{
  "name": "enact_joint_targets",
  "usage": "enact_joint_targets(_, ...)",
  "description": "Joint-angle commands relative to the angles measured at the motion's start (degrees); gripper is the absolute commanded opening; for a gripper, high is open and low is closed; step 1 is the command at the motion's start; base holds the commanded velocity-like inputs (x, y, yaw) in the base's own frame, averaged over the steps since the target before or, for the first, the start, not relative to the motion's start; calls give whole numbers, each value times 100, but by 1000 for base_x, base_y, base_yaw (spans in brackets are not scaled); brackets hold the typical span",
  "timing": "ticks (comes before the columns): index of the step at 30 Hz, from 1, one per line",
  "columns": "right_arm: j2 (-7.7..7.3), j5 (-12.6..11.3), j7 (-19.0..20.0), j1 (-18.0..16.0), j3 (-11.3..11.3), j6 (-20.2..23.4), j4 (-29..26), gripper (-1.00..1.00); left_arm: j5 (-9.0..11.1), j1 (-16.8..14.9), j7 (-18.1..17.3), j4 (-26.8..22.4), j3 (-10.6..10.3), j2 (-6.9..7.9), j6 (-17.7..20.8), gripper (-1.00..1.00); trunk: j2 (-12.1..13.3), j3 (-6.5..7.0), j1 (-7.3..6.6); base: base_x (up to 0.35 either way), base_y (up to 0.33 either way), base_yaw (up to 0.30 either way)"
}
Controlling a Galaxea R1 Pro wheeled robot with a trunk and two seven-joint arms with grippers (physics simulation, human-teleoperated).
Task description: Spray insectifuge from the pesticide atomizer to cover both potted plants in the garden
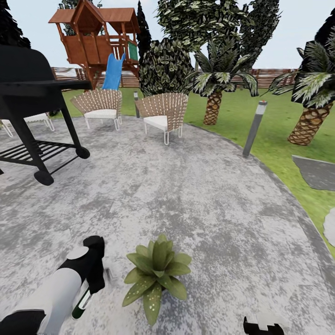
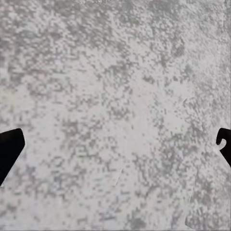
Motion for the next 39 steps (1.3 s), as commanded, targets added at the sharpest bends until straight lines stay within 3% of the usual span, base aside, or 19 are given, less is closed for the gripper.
enact_joint_targets(1,0,61,-23,-6,-39,-15,6,100,-19,-7,-38,-9,-3,-19,63,-100,-2,-5,1,215,204,0)
enact_joint_targets(9,0,61,-32,-6,-39,-15,13,100,-45,-14,-42,-20,-9,-91,66,-100,-2,-5,1,135,187,0)
enact_joint_targets(12,0,61,-32,-3,-39,-15,13,100,-60,-34,-58,-27,-22,-339,50,-100,-2,-5,1,6,11,0)
enact_joint_targets(14,0,61,-32,-8,-39,-15,13,100,-72,-242,-338,-24,-24,-464,44,-100,-2,-5,1,0,1,0)
enact_joint_targets(16,0,61,-32,-8,-39,-15,13,100,-79,-404,-605,-24,-24,-476,40,-100,-2,-5,1,0,0,0)
enact_joint_targets(19,0,61,-32,-4,-39,-15,8,100,-82,-485,-705,-82,-24,-432,61,-100,-2,-5,1,0,0,0)
enact_joint_targets(28,0,61,-32,-6,-39,-15,13,100,-82,-279,-509,-219,-48,-377,-54,-100,-2,-5,1,0,0,0)
enact_joint_targets(31,0,61,-32,-3,-39,-15,13,100,-74,-164,-338,-178,-37,-395,-675,-100,-2,-5,1,0,0,0)
enact_joint_targets(33,0,61,-32,-6,-39,-15,13,100,-70,-153,-321,-173,-17,-447,-890,-100,-2,-5,1,0,0,0)
enact_joint_targets(37,0,61,-32,-7,-39,-15,13,100,-80,-151,-322,-171,-94,-601,-980,-100,-2,-5,1,0,0,0)
enact_joint_targets(39,0,61,-32,-6,-39,-15,13,100,-82,-153,-322,-171,-124,-596,-991,-100,-2,-5,1,0,0,0)
